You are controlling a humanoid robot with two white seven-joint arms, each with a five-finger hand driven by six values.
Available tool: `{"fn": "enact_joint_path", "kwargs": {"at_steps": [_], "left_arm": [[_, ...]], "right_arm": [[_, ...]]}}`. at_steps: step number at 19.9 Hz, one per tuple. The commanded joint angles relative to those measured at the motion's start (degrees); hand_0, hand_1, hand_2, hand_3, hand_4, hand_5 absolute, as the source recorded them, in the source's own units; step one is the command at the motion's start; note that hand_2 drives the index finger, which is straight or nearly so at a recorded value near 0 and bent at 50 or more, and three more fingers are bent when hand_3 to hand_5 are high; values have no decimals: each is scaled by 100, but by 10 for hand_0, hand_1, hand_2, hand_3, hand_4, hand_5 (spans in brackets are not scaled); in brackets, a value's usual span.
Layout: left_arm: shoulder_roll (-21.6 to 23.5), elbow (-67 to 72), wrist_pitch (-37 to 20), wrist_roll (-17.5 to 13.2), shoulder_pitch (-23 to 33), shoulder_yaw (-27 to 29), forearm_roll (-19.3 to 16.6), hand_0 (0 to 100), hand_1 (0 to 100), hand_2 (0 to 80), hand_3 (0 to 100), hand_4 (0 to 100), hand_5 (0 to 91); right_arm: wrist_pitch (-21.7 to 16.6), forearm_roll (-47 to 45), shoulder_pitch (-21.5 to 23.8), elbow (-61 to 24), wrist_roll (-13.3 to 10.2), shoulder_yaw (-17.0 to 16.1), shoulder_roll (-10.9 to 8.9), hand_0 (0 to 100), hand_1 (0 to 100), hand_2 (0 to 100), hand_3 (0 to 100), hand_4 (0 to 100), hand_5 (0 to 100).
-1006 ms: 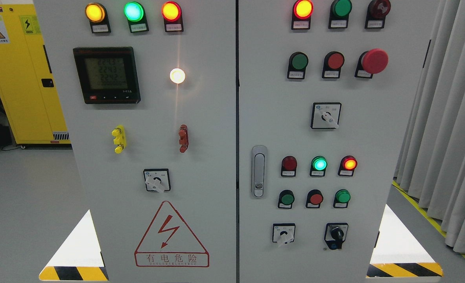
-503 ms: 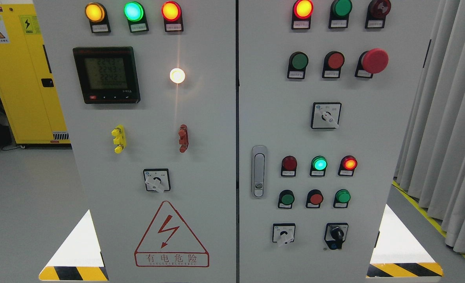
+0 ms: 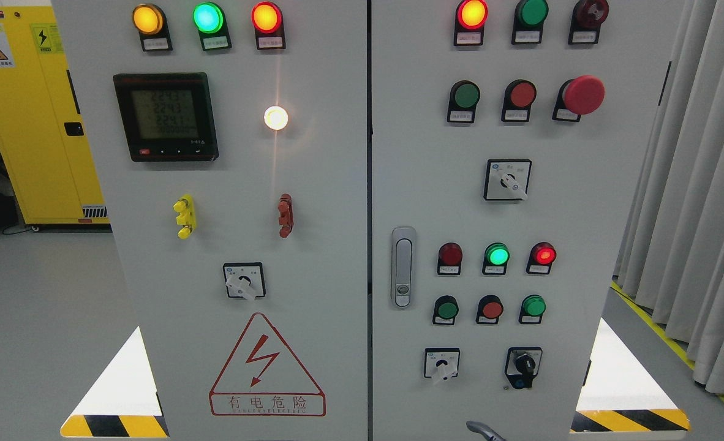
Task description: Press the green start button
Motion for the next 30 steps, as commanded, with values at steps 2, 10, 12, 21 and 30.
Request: {"fn": "enact_joint_path", "kwargs": {"at_steps": [2,10,12,21,30], "left_arm": [[-30,-158,4,4,-132,-3,0,120,556,0,0,0,0],[-30,-158,4,4,-132,-3,0,120,556,0,0,0,0],[-30,-158,4,4,-132,-3,0,120,556,0,0,0,0],[-30,-158,4,4,-140,-3,0,120,556,0,0,0,0],[-30,-158,4,4,-132,-3,0,120,556,0,0,0,0]], "right_arm": [[-6,764,-708,-692,-3,-84,-30,275,615,0,732,765,661],[11,1046,-1069,-525,67,83,5,299,652,0,739,784,745],[20,1055,-1130,-394,67,127,5,304,653,0,743,782,754],[38,1072,-1482,257,58,347,32,324,655,0,737,774,763],[55,1063,-1728,705,58,355,32,336,655,0,733,766,759]]}}
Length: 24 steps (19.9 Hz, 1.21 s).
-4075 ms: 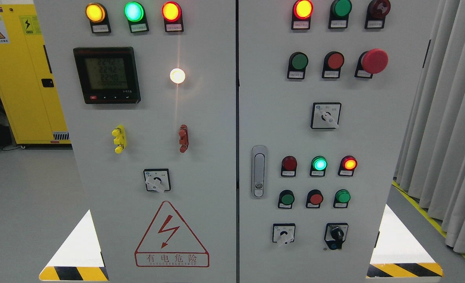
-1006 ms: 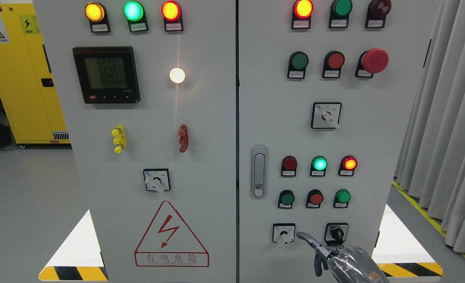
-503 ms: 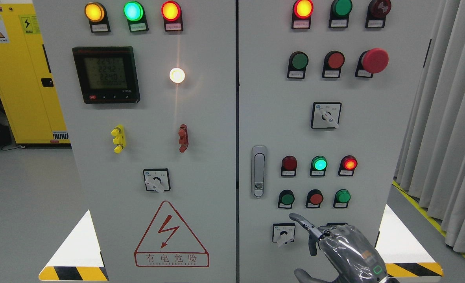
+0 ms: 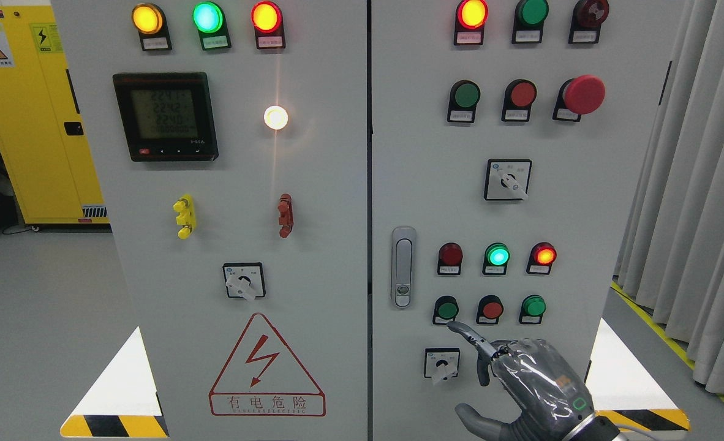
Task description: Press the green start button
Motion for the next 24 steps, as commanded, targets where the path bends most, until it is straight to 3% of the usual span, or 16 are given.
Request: {"fn": "enact_joint_path", "kwargs": {"at_steps": [1,24], "left_arm": [[-2,-158,4,4,-132,-1,0,120,556,0,0,0,0],[-2,-158,4,4,-140,-1,0,120,556,0,0,0,0]], "right_arm": [[10,9,-193,520,-27,160,11,337,655,0,733,767,759],[28,44,-509,854,-18,204,11,352,652,0,730,766,755]]}}
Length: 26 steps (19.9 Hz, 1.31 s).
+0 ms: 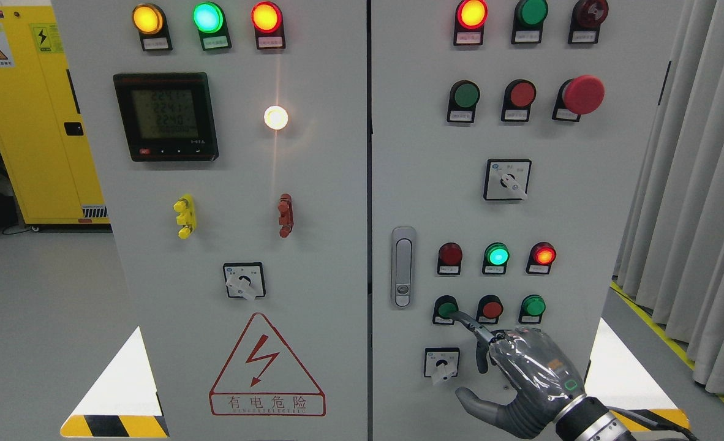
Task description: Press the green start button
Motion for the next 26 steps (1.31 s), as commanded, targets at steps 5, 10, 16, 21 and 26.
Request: {"fn": "enact_joint_path", "kwargs": {"at_steps": [5,10,16,21,26], "left_arm": [[0,-158,4,4,-141,-1,0,120,556,0,0,0,0],[0,-158,4,4,-132,-1,0,120,556,0,0,0,0],[0,-158,4,4,-141,-1,0,120,556,0,0,0,0],[0,-158,4,4,-132,-1,0,120,556,0,0,0,0],[0,-158,4,4,-141,-1,0,120,556,0,0,0,0]], "right_arm": [[112,13,-73,156,23,206,1,354,652,0,730,767,755],[103,-13,-29,-63,14,189,27,355,651,0,730,766,754],[86,-92,173,-502,-39,101,80,363,650,0,729,765,755],[94,-854,665,-766,-65,92,335,385,643,0,705,755,743],[86,-2541,946,-793,-57,92,344,385,623,0,703,710,609]]}}
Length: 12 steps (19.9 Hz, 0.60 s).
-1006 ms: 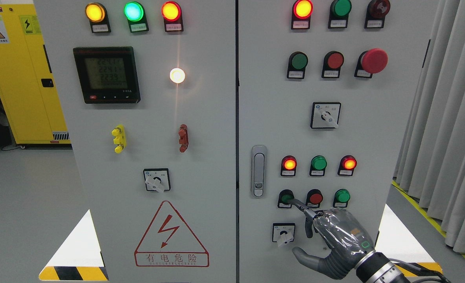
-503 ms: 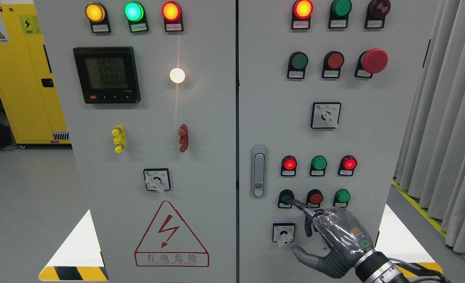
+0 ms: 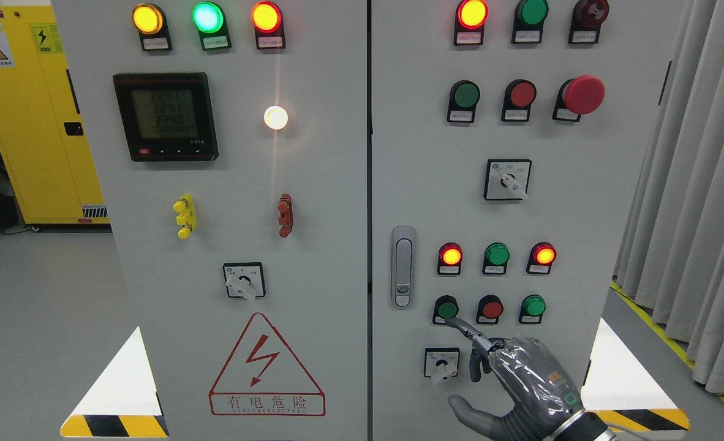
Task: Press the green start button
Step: 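Withdraw the right hand downward away from the button panel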
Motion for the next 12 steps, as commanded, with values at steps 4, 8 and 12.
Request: {"fn": "enact_joint_path", "kwargs": {"at_steps": [4,8,12], "left_arm": [[0,-158,5,4,-141,0,0,120,556,0,0,0,0],[0,-158,5,4,-141,0,0,120,556,0,0,0,0],[0,-158,5,4,-141,0,0,120,556,0,0,0,0]], "right_arm": [[39,-2358,561,-431,51,125,147,374,616,0,481,498,419],[354,-3473,1018,-641,68,186,138,395,550,0,108,144,90],[759,-4486,1449,-941,77,265,112,305,475,0,20,98,0]]}}
